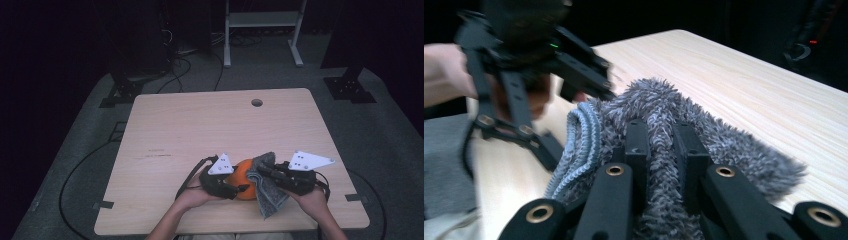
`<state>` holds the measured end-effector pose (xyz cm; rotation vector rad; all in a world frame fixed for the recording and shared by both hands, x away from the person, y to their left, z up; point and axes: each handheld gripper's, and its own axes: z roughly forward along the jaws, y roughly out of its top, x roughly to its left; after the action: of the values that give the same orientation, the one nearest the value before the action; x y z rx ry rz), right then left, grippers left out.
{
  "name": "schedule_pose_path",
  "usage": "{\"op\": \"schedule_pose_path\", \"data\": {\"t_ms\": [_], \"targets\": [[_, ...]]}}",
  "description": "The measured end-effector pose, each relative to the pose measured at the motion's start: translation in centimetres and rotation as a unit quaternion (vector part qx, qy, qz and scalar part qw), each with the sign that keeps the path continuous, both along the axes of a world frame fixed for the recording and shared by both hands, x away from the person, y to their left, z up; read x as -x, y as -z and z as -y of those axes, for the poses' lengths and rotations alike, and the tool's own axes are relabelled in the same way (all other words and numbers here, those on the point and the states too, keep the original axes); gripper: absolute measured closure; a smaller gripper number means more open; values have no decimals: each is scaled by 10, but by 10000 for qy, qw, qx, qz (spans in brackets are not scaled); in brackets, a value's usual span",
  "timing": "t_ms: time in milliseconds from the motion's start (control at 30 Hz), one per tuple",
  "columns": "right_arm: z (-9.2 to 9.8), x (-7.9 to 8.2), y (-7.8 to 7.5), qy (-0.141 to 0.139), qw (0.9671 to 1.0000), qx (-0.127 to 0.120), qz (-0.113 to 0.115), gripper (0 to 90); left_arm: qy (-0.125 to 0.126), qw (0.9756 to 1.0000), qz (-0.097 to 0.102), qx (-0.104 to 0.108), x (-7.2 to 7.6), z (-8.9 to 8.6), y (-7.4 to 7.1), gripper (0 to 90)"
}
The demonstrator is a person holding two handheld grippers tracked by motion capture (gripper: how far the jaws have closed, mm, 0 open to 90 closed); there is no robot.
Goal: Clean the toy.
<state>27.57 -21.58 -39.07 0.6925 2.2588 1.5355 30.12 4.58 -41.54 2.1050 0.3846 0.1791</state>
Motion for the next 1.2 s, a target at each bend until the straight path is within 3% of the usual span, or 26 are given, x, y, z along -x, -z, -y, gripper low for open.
{"op": "schedule_pose_path", "data": {"t_ms": [100,167,300,367,433,567,700,833,900,1033,1133,1200], "targets": [[10,-5,5,195,9998,62,-68,790,-121,9999,-48,14,-2,-2,0,368],[15,-6,8,289,9995,109,-108,790,-336,9993,-135,101,-5,-3,0,341],[12,1,5,151,9998,93,-37,790,-595,9972,-330,306,-8,-1,2,327],[2,5,2,-89,9999,90,26,790,-555,9974,-355,294,-7,1,3,327],[-9,9,0,-164,9993,311,138,790,-496,9979,-342,229,-6,1,3,298],[-3,5,2,-67,9993,349,118,791,-389,9983,-350,253,-7,-3,4,288],[14,-3,4,309,9991,269,-100,791,-369,9990,-174,197,-1,5,4,297],[6,3,-4,3,9999,149,-11,791,-109,9996,240,-104,13,20,5,318],[2,4,-7,-93,9999,45,-21,791,46,9983,467,-343,20,26,5,335],[6,-4,-6,-78,9996,-114,-253,791,234,9959,693,-527,27,30,5,344],[8,-8,-4,-45,9992,-97,-385,791,422,9937,848,-596,30,32,7,344],[12,-12,0,-18,9988,-101,-472,792,403,9938,850,-585,30,32,7,343]]}}
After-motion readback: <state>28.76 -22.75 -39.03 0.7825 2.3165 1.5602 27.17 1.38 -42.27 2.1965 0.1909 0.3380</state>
